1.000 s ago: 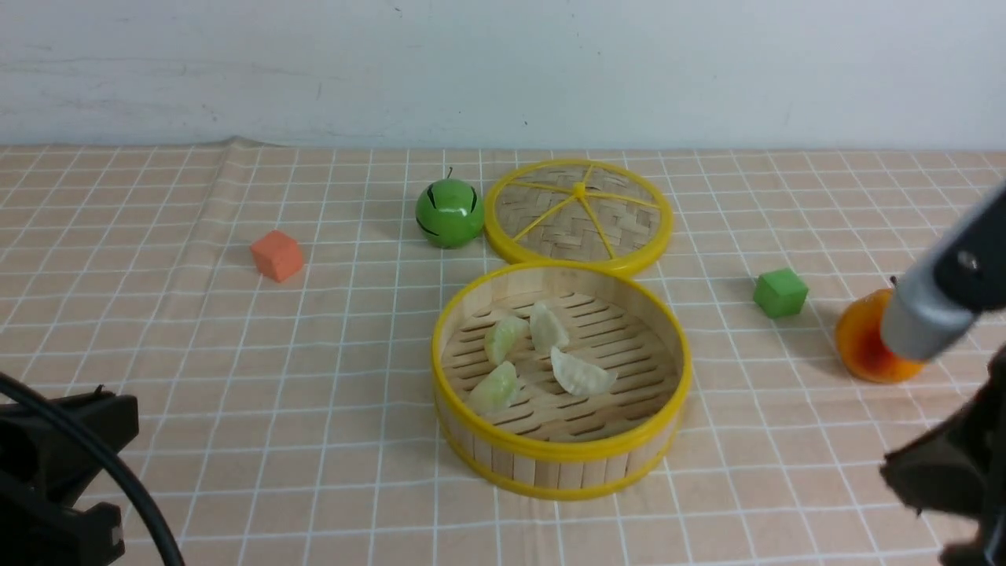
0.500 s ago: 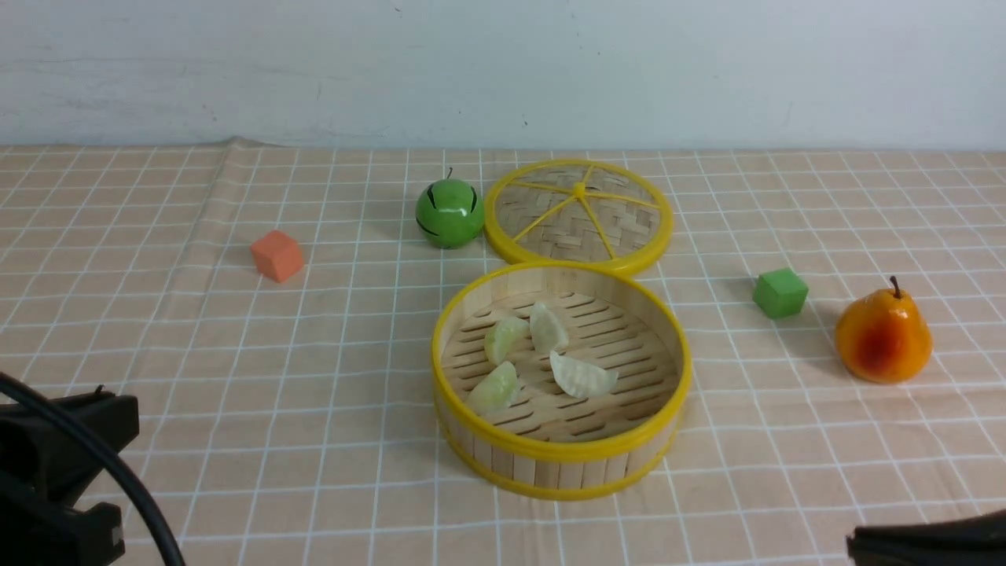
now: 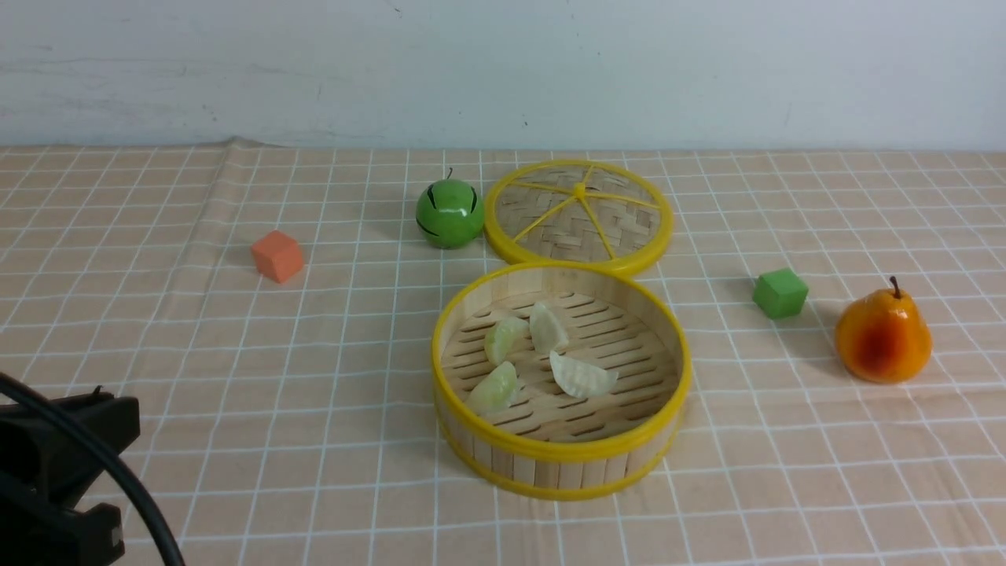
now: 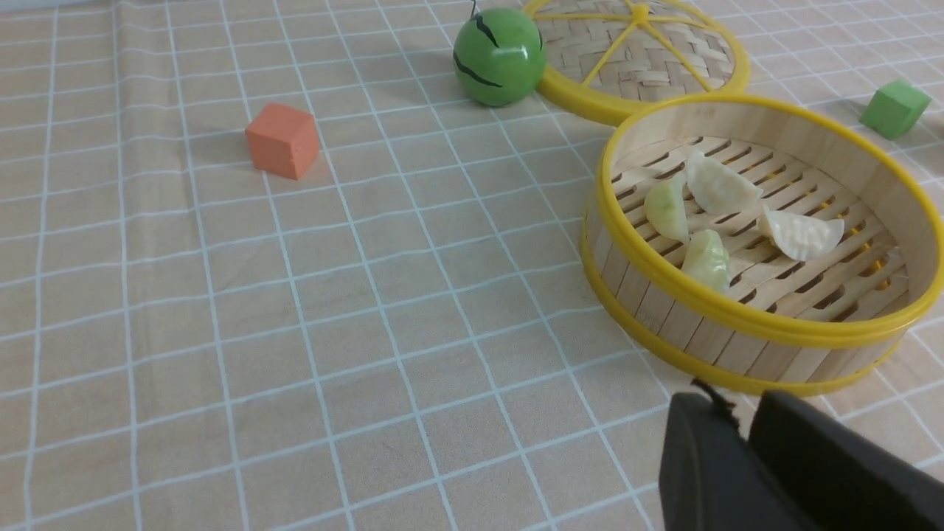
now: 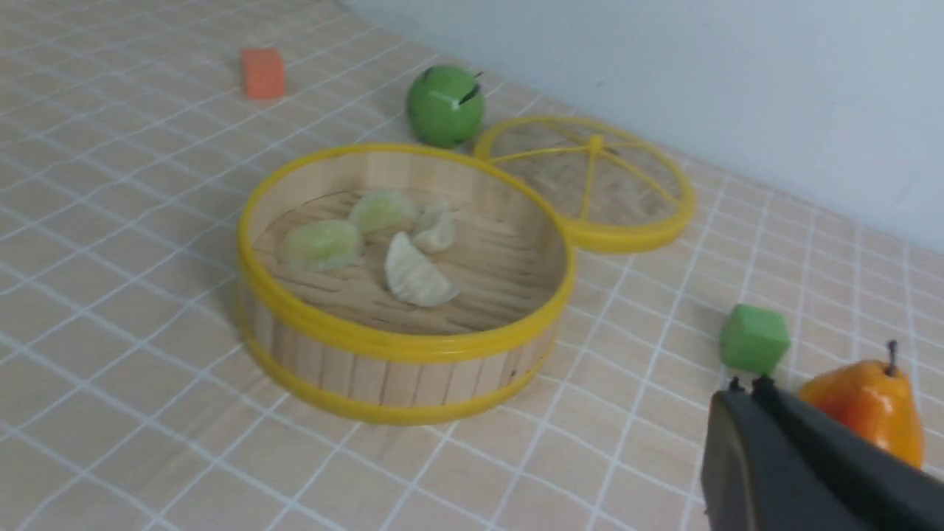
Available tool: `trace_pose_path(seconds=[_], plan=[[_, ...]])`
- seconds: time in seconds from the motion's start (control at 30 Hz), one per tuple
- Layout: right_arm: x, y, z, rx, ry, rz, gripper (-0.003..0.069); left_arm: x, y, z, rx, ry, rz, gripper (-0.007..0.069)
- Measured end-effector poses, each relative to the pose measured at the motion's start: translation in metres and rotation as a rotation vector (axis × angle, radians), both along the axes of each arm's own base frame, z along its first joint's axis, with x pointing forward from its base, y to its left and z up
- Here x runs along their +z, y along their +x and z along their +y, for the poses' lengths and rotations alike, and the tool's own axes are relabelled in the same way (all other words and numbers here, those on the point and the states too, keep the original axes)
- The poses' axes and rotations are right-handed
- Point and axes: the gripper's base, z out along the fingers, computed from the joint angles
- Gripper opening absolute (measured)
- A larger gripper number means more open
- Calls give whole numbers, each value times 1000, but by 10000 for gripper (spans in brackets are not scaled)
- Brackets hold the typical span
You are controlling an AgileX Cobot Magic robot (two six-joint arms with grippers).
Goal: Put the dumplings into the steamer on the table with the brown tablecloth.
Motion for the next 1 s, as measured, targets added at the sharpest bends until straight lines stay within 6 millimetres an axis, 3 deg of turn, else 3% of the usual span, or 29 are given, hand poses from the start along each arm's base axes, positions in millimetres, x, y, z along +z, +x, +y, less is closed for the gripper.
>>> trace_pose_path(seconds=[0.13,0.23,0.37,1.0], plan=[[-35,-17,-13,-120,58,-56,-15,0,0,0,0,0,0,92],[-68,-16,-18,-236,80,-9,-15,-1,0,0,1,1,3,92],[-95,-13,-22,-342,138,93,-15,-1,0,1,6,14,8,92],[-100,-15,-19,-348,195,181,-3,-2,0,2,9,25,7,97]])
